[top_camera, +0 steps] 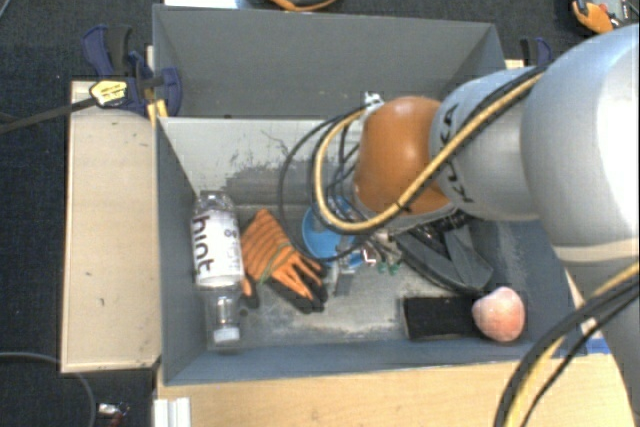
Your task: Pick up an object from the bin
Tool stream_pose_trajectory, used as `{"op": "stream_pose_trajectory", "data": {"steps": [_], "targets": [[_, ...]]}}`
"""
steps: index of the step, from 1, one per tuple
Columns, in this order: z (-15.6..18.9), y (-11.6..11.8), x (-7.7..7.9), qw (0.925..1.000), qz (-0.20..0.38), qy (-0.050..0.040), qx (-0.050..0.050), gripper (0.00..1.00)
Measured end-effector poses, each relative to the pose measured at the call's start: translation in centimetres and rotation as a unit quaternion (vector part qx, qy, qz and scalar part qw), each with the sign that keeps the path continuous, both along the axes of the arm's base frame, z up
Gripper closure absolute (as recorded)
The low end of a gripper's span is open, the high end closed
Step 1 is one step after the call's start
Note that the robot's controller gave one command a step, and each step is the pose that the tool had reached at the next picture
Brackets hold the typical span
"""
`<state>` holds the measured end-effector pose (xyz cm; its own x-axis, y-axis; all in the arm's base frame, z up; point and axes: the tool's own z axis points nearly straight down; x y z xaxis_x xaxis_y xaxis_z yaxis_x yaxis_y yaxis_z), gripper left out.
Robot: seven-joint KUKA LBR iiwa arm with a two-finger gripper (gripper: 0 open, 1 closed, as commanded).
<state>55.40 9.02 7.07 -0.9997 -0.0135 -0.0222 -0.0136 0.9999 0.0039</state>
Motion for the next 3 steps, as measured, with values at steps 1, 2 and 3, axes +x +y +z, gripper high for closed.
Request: {"op": "stream_pose_trajectory", "data": {"steps": [1,2,3], "targets": [[0.0,0.8,0.1,0.9974,0.072,-0.0010,-0.001,0.00],[0.0,1.8,0.9,0.9997,0.023,-0.0026,0.000,0.00],[0.0,2.5,0.8,0.9988,0.049,-0.0032,-0.001,0.00]]}}
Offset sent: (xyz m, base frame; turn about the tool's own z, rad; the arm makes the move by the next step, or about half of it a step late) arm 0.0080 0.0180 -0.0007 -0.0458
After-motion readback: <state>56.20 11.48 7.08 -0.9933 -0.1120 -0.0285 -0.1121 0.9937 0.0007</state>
